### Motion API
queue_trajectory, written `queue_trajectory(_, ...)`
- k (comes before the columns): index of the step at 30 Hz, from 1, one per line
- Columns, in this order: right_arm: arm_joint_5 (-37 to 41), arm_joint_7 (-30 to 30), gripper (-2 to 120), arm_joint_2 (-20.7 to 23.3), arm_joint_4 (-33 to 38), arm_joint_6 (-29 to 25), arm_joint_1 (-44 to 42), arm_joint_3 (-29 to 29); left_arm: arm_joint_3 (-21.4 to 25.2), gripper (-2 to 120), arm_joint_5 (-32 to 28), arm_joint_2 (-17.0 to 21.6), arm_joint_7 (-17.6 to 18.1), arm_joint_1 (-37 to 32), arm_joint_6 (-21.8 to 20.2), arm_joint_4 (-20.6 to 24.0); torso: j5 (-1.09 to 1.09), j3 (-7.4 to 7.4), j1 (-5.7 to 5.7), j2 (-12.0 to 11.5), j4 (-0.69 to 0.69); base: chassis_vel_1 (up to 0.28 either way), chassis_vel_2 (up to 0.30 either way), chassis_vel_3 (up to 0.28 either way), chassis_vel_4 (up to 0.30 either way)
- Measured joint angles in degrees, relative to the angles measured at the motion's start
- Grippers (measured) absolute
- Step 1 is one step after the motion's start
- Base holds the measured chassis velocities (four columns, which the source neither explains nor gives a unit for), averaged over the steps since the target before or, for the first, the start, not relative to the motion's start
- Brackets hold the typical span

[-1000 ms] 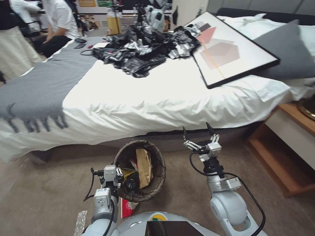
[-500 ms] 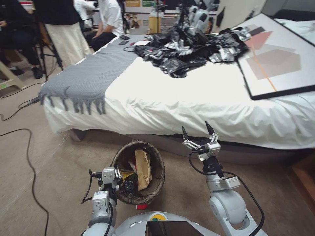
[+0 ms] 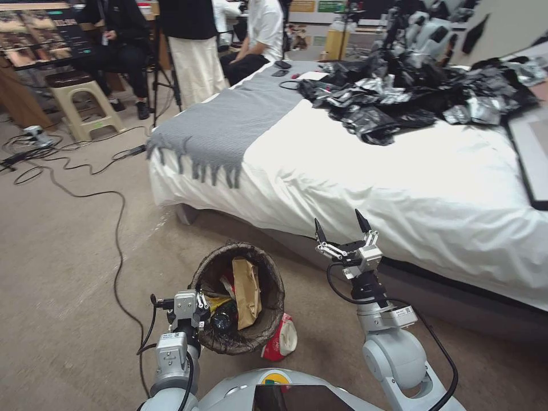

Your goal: Pick up the trash bin, then pick up the garbage from the floor and place it into the trash bin.

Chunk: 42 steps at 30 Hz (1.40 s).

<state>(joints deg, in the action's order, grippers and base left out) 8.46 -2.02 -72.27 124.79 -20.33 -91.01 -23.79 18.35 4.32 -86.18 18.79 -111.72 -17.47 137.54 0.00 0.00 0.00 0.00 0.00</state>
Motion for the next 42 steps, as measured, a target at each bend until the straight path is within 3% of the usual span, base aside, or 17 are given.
queue_trajectory(15, 0.0, -0.7, 100, -0.3, 0.1, -0.9, 1.8, 1.5, 0.8, 0, -0.3, -0.2, 0.0, 0.3, 0.2, 0.7, 0.00, 0.00, 0.00, 0.0, 0.01, 0.119, 0.128, 0.116, 0.115)
queue_trajectory(30, -0.4, -0.8, 100, -0.4, -0.1, -0.9, 2.0, 1.7, 0.8, 0, -0.4, -0.5, 0.4, 1.0, 1.9, 0.1, 0.00, 0.00, 0.00, 0.0, 0.01, 0.004, 0.008, 0.010, 0.002)
queue_trajectory(42, -0.3, -0.5, 100, -0.4, -0.4, -1.0, 2.3, 1.7, 0.9, 0, -0.5, -0.5, 0.4, 1.3, 1.9, 0.0, -0.01, 0.00, 0.00, 0.0, 0.00, 0.163, -0.158, -0.159, 0.165)
